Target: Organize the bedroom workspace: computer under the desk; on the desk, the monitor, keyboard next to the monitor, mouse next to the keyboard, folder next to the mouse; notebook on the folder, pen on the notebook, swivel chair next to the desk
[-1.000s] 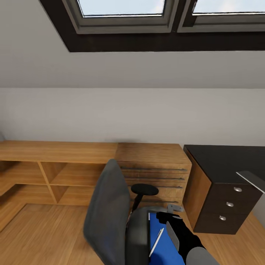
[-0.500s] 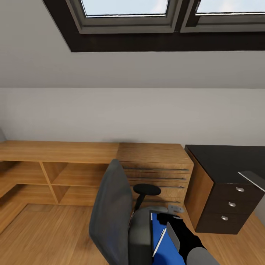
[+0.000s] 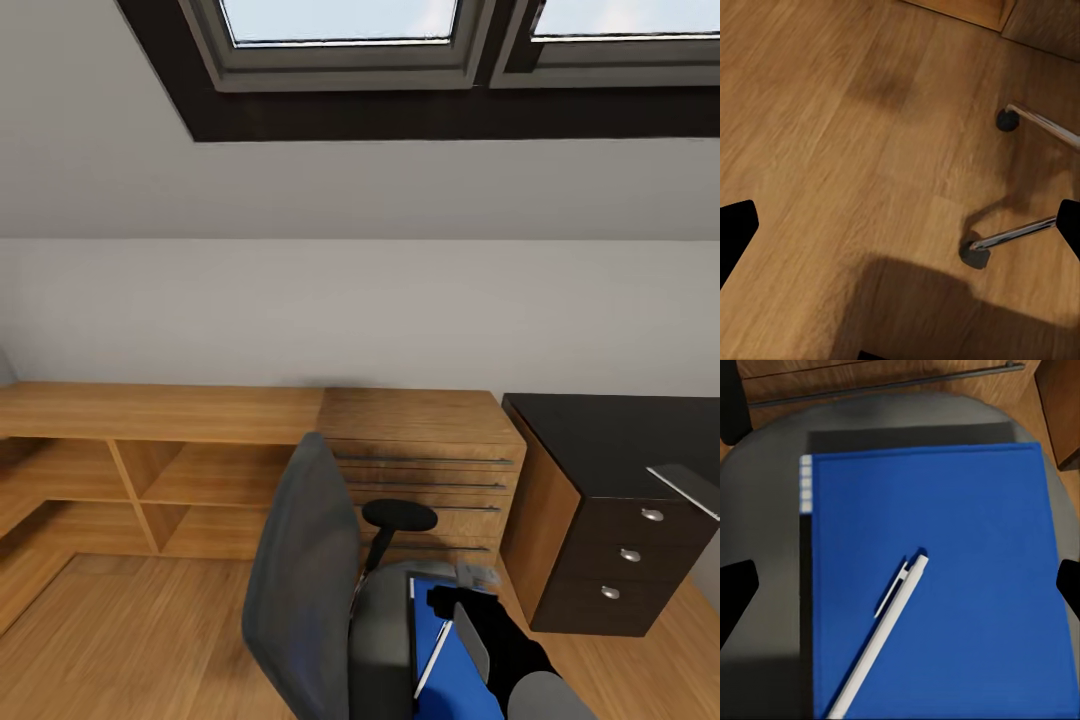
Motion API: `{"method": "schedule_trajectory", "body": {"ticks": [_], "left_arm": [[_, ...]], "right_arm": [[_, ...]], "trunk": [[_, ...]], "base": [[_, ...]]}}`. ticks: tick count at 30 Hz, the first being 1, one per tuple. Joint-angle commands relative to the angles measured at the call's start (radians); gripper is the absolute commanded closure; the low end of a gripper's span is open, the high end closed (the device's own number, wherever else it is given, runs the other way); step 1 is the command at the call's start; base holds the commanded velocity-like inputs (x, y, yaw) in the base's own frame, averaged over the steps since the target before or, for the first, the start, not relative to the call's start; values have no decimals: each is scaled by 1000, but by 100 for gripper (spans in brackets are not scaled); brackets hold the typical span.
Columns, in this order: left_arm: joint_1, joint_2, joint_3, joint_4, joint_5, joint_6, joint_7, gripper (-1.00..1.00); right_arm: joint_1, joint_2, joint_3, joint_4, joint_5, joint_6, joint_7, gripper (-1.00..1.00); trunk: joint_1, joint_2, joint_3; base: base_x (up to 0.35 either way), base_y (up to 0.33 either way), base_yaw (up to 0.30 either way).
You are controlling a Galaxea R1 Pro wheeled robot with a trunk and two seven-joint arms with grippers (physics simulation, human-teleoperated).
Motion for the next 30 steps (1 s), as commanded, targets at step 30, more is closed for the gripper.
{"method": "schedule_trajectory", "body": {"ticks": [30], "left_arm": [[-1, 2, -7, 0, 24, 0, 5, -100]], "right_arm": [[-103, -2, -46, -5, -7, 405, -3, -100]], "trunk": [[50, -92, -42]], "base": [[0, 0, 0]]}}
